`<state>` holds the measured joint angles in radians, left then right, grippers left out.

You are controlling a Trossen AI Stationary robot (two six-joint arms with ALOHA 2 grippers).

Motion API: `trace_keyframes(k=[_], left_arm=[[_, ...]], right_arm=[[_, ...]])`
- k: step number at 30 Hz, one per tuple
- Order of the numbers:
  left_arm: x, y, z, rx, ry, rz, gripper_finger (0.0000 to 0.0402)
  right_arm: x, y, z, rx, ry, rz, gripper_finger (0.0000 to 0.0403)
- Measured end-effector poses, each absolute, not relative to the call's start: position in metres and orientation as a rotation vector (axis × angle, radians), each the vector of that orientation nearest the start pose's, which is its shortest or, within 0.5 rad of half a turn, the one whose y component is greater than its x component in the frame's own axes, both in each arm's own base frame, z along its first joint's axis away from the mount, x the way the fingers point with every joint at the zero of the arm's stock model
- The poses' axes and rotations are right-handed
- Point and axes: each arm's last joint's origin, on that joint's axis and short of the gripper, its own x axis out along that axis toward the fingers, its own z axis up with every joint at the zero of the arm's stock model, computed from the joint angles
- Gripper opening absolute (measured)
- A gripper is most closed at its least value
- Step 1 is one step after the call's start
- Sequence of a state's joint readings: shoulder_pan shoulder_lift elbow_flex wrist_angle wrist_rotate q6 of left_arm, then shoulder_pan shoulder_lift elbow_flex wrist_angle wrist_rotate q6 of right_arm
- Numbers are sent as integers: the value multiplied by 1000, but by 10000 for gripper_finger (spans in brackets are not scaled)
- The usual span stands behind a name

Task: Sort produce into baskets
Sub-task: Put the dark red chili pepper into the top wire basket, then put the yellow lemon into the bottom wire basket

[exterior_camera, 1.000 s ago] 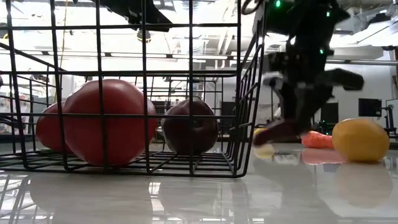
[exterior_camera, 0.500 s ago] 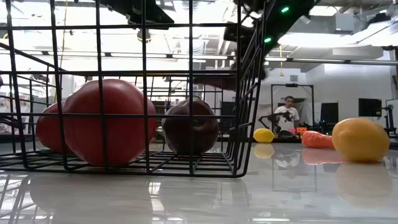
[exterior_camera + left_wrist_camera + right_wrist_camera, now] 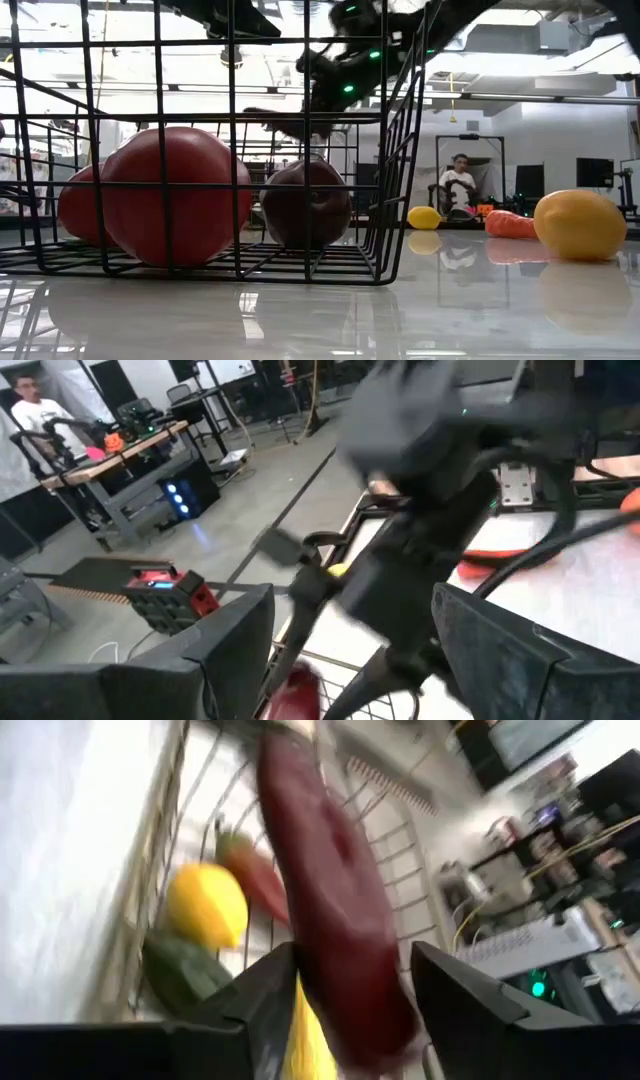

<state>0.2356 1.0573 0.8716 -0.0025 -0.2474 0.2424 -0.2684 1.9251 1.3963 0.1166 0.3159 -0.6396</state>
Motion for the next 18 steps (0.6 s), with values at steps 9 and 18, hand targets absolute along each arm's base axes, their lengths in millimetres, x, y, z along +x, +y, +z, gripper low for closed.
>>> trace_keyframes(k=[9,18], left_arm=[[228,62,328,248,264,447,261],[228,62,326,247,282,445,261]], right_arm=[[436,-144,250,-542,689,-419,289],[388,-161,281,-399,814,-480,296]])
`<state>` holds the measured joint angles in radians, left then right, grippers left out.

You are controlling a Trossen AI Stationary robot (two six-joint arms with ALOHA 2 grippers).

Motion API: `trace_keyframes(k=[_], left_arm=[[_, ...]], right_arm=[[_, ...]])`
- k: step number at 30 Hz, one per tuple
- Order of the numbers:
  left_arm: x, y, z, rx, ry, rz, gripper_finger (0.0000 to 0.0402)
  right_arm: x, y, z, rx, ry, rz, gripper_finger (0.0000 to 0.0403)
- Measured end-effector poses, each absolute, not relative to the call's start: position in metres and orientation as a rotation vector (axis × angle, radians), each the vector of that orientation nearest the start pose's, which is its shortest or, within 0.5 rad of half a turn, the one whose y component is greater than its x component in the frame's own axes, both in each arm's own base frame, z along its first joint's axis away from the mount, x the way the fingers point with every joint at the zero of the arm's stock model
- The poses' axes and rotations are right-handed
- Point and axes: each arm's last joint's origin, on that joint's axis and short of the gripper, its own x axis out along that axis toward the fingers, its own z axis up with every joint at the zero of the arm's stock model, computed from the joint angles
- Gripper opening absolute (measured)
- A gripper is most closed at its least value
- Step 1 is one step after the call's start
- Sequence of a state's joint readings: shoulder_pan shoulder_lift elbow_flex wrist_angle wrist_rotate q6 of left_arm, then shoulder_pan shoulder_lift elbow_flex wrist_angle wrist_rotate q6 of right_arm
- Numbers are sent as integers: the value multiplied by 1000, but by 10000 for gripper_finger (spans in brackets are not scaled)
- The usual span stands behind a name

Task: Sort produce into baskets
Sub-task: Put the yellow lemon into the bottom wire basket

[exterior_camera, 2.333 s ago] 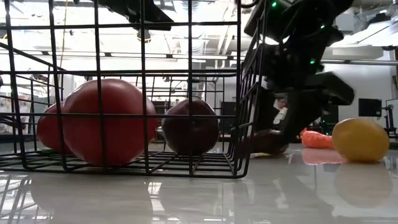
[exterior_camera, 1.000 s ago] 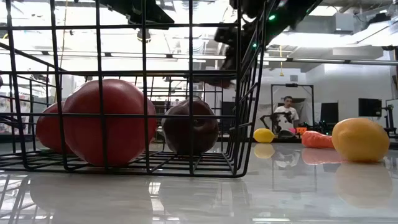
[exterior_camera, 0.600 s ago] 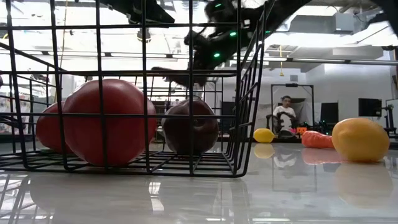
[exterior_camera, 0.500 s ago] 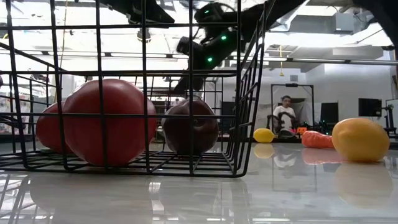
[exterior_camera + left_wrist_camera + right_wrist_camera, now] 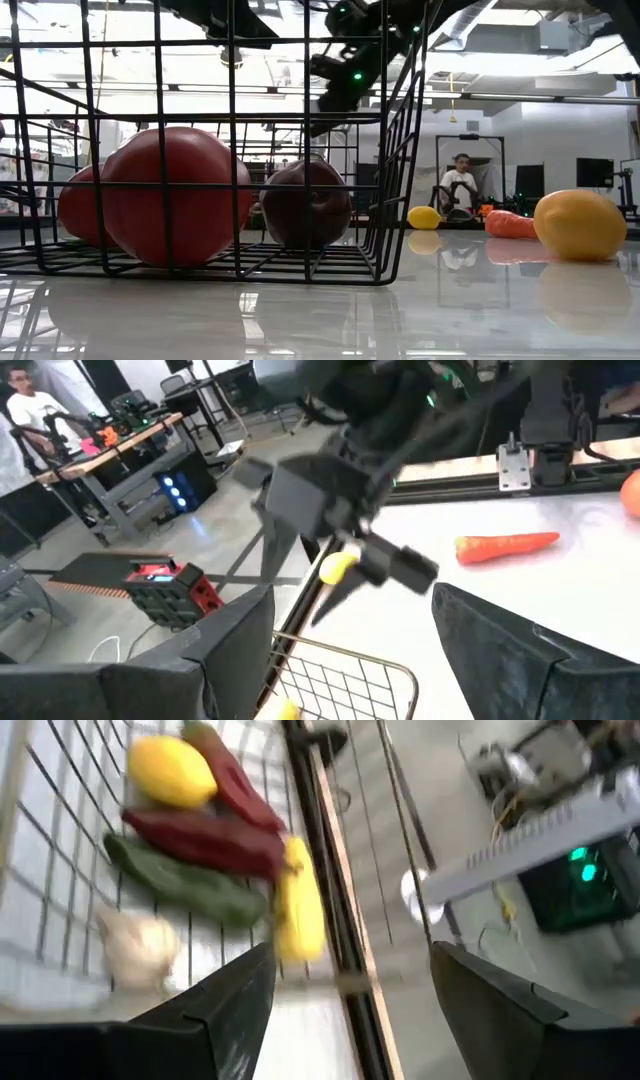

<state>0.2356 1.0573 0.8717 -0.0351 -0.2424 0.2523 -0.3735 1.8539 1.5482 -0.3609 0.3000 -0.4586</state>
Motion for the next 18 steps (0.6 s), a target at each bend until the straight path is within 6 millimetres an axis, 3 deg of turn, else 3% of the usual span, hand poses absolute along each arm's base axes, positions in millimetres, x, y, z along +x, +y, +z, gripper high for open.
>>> trace_keyframes(k=[6,11,18], left_arm=[[228,62,326,247,282,445,261],[228,62,327,251,280,448,261],[228,62,327,248,271,448,261]], right_arm=[[332,-186,285,-279,823,-597,296],[287,-208,262,-137,878,-686,296],[252,-240,224,23,941,-777,295]])
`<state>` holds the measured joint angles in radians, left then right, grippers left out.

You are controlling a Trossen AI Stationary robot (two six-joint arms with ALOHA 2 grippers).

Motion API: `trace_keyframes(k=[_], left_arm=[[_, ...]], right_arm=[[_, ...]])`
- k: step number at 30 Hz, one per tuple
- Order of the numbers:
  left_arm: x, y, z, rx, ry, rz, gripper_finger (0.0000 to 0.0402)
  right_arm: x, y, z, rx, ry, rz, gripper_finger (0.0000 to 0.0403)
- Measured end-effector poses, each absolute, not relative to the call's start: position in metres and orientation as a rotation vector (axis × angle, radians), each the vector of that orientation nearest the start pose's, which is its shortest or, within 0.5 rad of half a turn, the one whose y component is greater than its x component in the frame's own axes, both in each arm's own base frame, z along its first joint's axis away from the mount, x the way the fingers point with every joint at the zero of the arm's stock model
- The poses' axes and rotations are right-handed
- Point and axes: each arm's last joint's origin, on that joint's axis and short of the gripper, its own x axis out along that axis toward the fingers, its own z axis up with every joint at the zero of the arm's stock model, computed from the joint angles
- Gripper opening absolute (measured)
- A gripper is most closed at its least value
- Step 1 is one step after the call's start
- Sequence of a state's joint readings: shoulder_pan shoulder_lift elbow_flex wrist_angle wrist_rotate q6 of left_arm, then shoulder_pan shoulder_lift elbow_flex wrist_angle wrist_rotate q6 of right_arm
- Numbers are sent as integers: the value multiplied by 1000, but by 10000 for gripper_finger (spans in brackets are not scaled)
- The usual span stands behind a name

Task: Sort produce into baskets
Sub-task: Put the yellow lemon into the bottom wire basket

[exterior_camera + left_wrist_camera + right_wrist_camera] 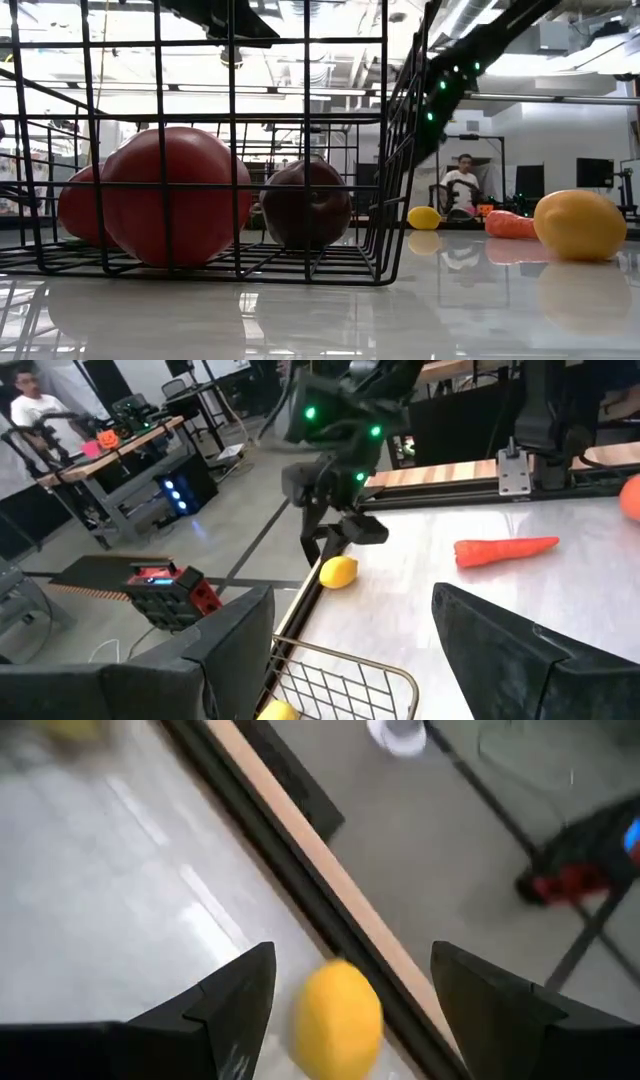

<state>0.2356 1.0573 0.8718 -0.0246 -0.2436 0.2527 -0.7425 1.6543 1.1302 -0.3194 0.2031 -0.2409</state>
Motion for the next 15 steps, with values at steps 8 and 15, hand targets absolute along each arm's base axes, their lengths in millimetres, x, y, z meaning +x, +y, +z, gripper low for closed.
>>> trace_keyframes(k=[8,15], left_arm=[[227,62,326,245,287,445,261],[227,62,325,260,297,443,261]], right_arm=[[234,-273,173,244,1040,-749,295],[231,-277,147,276,1147,-723,293]])
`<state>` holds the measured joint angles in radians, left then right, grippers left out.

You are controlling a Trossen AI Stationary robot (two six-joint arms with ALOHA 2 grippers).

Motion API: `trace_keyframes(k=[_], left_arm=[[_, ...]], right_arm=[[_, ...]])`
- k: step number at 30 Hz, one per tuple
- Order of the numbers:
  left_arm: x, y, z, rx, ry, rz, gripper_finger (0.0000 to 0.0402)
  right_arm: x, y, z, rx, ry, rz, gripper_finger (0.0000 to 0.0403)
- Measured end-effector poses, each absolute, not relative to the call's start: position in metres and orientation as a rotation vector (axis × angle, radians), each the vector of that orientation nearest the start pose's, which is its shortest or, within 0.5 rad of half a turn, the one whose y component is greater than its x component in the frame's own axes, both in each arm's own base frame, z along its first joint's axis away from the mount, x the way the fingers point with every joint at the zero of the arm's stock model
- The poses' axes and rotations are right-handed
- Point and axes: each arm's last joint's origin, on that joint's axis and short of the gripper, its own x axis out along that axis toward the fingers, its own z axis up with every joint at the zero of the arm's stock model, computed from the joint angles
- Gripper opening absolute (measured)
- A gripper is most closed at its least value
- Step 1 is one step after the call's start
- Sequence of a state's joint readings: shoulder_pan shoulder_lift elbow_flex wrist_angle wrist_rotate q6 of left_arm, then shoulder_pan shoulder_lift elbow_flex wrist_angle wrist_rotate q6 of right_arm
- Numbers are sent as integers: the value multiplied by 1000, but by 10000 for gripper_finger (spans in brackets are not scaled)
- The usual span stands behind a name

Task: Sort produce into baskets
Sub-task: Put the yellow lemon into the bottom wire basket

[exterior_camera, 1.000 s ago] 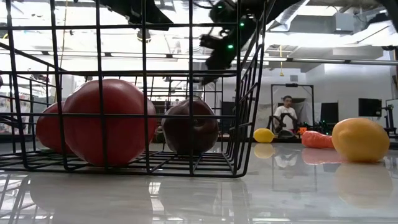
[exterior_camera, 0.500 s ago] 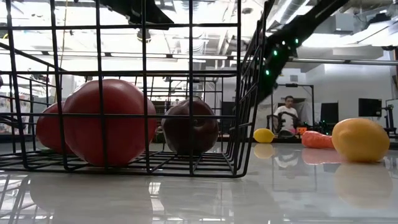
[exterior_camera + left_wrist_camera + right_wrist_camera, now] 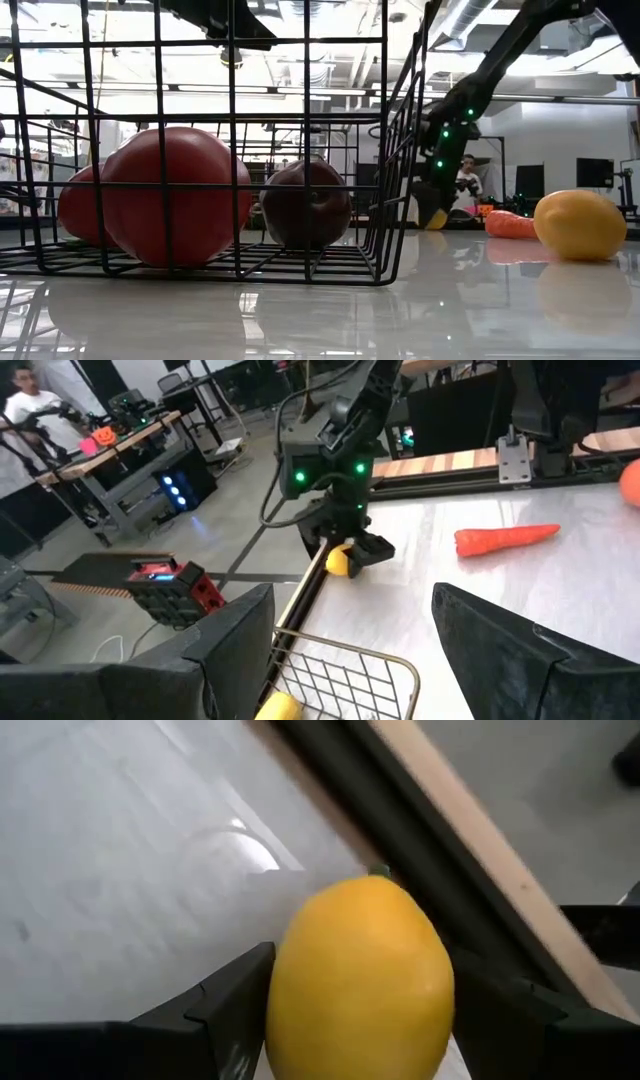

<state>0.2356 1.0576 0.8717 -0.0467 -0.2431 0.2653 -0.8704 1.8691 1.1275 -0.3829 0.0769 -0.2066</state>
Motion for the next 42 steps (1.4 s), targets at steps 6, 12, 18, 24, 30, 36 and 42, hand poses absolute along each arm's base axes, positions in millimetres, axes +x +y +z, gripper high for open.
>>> trace_keyframes(k=[6,12,18,24,30,36,42], left_arm=[[227,62,325,264,298,444,261],[227,62,326,272,296,448,261],[227,62,326,272,295,449,261],[228,62,327,272,277,447,261],[229,60,329,265,247,382,261],[230,58,329,252,232,318,261],[230,59,328,253,245,320,261]], right_arm=[[234,-267,151,275,1185,-694,263],[247,-243,177,225,1146,-649,228],[264,-205,218,135,1024,-592,239],[291,-159,256,40,787,-494,242],[332,-117,279,-124,470,-362,242],[367,-110,276,-212,346,-318,243],[393,-117,274,-232,361,-308,243]])
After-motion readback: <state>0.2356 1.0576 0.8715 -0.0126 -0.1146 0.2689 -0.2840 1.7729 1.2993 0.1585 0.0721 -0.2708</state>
